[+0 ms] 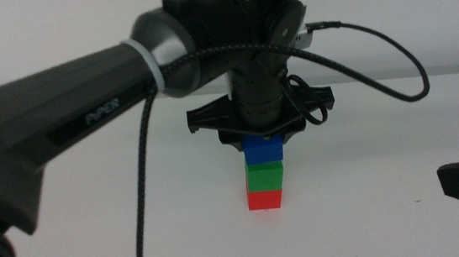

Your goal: Stack red cubes first, then green, then blue cubes in a specific spot.

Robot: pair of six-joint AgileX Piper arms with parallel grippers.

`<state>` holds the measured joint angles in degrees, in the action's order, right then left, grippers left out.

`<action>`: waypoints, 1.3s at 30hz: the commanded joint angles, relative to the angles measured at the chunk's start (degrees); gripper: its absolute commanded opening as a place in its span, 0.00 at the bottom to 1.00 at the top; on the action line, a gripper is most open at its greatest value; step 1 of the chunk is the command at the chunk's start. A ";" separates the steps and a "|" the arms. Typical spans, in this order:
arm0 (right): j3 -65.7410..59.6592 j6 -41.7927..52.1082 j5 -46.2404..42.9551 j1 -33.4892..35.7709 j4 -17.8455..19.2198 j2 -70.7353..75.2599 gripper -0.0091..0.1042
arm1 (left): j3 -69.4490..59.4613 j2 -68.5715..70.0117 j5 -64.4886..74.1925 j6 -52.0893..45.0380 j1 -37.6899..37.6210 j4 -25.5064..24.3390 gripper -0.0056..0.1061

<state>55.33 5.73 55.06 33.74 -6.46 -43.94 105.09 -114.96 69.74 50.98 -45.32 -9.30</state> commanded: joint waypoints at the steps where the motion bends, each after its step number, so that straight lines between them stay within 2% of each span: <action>1: -0.07 0.11 -0.63 -0.31 0.30 0.14 0.90 | 0.48 -0.82 5.51 1.13 -0.41 0.06 0.03; 15: -0.07 0.11 -0.63 -0.31 0.30 0.14 0.90 | 1.08 -2.75 5.40 1.54 -0.41 -0.68 0.03; 22: -0.07 0.11 -0.63 -0.31 0.30 0.14 0.90 | 1.08 -2.75 4.15 0.54 -0.41 -2.65 0.03; 35: -0.07 0.11 -0.63 -0.31 0.30 0.14 0.90 | 1.08 -4.84 4.23 -0.21 -0.41 -1.96 0.03; 39: -0.07 0.11 -0.63 -0.31 0.30 0.14 0.90 | 1.08 -4.84 4.55 -1.73 -0.41 -1.50 0.09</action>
<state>55.33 5.60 55.06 33.74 -6.46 -43.94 106.28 -118.94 69.53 49.89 -45.32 -12.00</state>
